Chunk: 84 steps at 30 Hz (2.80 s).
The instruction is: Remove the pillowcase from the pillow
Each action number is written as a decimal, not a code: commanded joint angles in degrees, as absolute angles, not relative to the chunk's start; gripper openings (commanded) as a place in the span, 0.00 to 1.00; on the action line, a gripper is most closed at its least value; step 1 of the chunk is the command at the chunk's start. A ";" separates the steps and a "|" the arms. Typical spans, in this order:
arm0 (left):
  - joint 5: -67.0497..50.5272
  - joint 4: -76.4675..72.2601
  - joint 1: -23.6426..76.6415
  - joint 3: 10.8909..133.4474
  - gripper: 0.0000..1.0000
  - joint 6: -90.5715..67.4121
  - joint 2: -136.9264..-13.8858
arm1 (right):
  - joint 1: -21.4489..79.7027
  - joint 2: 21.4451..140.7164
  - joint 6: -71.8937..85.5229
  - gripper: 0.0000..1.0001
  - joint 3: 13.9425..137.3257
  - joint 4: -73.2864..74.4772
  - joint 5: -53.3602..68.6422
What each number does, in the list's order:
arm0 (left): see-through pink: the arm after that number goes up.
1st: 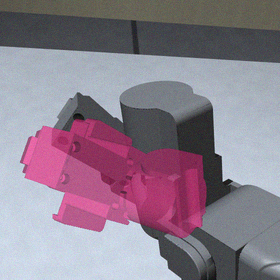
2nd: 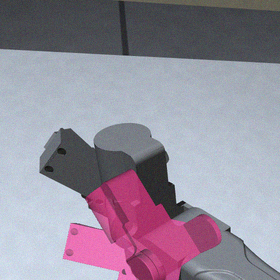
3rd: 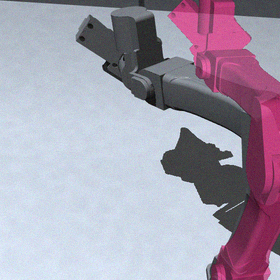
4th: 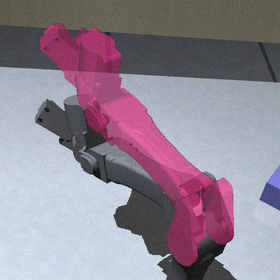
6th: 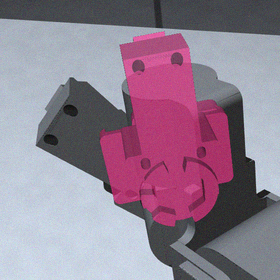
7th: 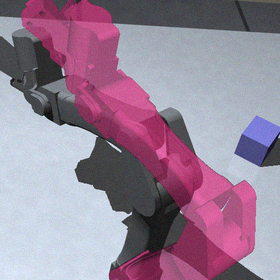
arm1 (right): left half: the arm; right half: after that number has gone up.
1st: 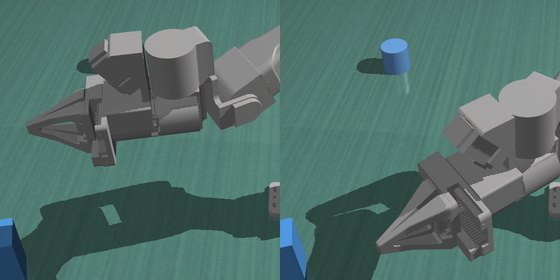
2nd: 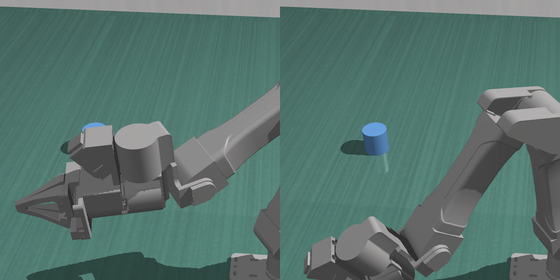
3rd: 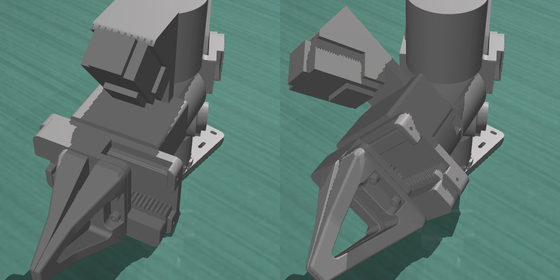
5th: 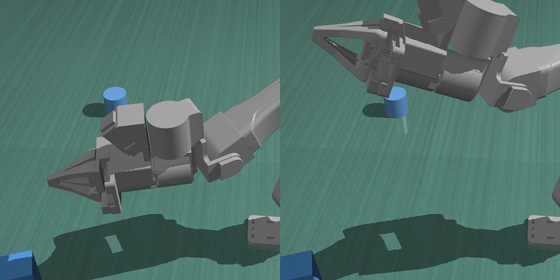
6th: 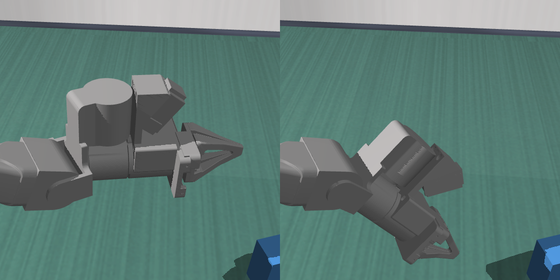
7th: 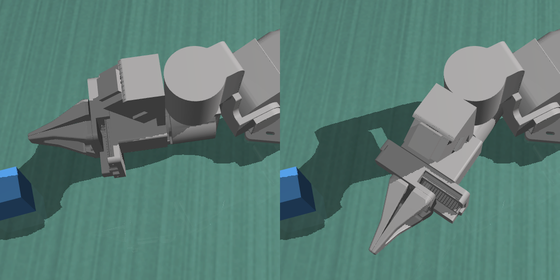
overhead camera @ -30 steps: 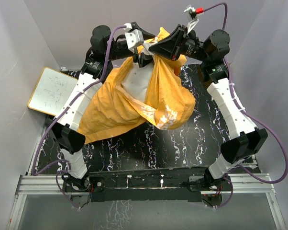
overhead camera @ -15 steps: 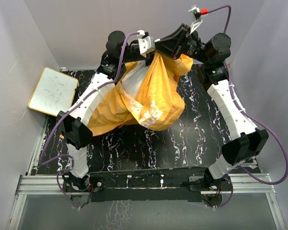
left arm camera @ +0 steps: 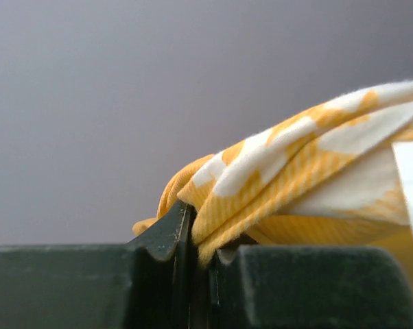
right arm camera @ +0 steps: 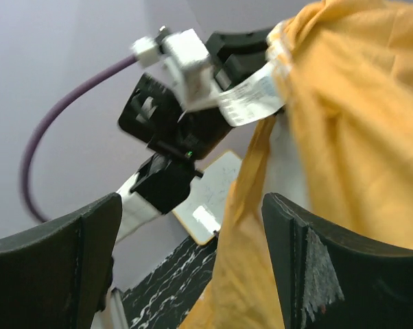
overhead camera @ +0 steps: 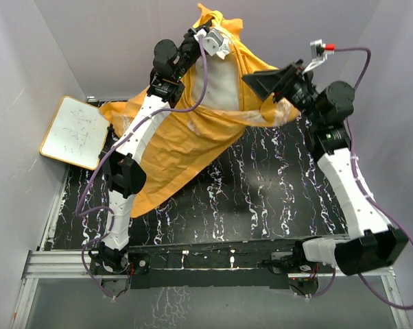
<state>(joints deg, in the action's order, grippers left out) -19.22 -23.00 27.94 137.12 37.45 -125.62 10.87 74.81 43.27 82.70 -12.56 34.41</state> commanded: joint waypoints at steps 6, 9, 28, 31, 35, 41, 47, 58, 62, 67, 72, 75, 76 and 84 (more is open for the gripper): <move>-8.20 -39.06 26.89 140.89 0.00 51.79 -123.84 | 25.50 68.91 37.59 0.84 69.60 -11.19 22.76; -10.04 -41.60 27.48 141.84 0.00 55.76 -123.79 | 25.98 73.44 39.50 0.91 64.18 -12.65 20.66; -16.98 -33.27 43.12 147.40 0.00 58.52 -113.91 | 29.18 88.65 25.16 0.98 65.46 -41.86 -5.68; -17.38 -33.49 43.97 145.40 0.00 57.71 -111.34 | 29.17 87.82 17.38 0.98 72.01 -42.61 -8.31; -11.71 -33.08 44.03 139.05 0.00 56.25 -106.17 | 29.18 85.38 11.50 0.98 73.93 -41.45 -7.92; 4.52 -27.73 40.29 114.51 0.00 49.73 -91.85 | 29.14 79.04 13.25 0.98 61.02 -39.33 -7.11; 8.48 -20.27 36.46 85.80 0.00 45.30 -77.86 | 29.18 73.50 15.39 0.98 47.93 -38.02 -6.33; 10.15 -15.06 34.72 86.59 0.00 42.71 -77.94 | 29.45 54.26 16.77 0.98 47.91 -16.40 -11.25; 8.19 -11.24 35.44 90.74 0.00 41.53 -80.09 | 30.01 47.80 13.91 0.98 48.65 -15.82 -16.07; 7.73 -8.66 37.86 93.25 0.00 40.96 -80.77 | 31.07 53.53 4.67 0.98 57.93 -15.01 -12.87; 8.57 -7.87 38.93 94.02 0.00 41.90 -80.58 | 32.14 61.99 -3.01 0.98 66.25 -15.10 -7.61; 8.07 -10.10 38.94 92.06 0.10 45.23 -79.63 | 32.14 65.59 -2.95 0.98 69.99 -15.75 -2.43; 7.15 -11.03 38.94 90.93 0.18 46.95 -79.22 | 32.14 66.33 -2.19 0.94 70.96 -16.57 -0.04; -4.47 -14.27 39.11 84.78 0.49 57.59 -76.90 | 32.22 73.63 3.73 0.42 79.50 -15.52 8.04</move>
<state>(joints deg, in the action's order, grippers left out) 4.93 -12.45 38.24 85.65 52.53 -79.15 31.35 71.61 0.64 75.33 -13.85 -0.03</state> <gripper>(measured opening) 0.444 0.516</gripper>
